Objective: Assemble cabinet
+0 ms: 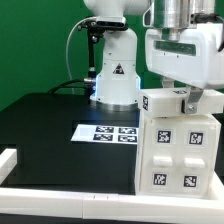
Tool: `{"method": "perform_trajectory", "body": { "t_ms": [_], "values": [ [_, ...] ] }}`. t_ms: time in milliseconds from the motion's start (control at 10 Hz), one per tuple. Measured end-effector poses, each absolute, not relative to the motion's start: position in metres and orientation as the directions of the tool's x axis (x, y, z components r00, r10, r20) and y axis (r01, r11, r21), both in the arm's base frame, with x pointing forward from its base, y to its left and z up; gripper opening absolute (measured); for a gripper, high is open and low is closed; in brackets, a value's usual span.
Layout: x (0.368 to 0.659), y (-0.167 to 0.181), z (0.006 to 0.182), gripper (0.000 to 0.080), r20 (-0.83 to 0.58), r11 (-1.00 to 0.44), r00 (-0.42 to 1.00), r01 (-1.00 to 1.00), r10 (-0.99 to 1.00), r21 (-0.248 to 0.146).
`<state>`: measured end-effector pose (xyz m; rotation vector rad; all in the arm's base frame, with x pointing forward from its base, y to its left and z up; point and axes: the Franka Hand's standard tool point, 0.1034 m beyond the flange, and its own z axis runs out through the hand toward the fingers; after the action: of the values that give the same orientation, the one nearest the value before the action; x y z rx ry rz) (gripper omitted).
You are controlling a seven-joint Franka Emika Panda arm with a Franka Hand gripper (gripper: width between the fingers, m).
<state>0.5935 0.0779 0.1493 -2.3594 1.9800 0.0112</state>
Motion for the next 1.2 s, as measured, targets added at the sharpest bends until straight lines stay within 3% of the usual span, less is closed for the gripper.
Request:
{"method": "perform_trajectory", "body": {
  "t_ms": [200,400,500,800,1100,1200],
  "values": [
    [0.593,0.0772,0.1491,0.0536,-0.059,-0.016,0.017,-0.999,-0.998,-0.032],
    [0.5932,0.078,0.1499,0.0537,-0.104,0.308,-0.306,-0.951,-0.946,-0.001],
    [0.5965,0.0795,0.1506,0.0537,-0.118,0.409,-0.405,-0.913,-0.907,-0.01],
    [0.5969,0.0799,0.1509,0.0537,-0.129,0.431,-0.427,-0.902,-0.895,-0.004],
    [0.5976,0.078,0.1489,0.0538,-0.164,0.44,-0.429,-0.897,-0.888,-0.038],
    [0.5978,0.079,0.1485,0.0714,-0.163,0.439,-0.427,-0.898,-0.889,-0.038]
  ]
}}
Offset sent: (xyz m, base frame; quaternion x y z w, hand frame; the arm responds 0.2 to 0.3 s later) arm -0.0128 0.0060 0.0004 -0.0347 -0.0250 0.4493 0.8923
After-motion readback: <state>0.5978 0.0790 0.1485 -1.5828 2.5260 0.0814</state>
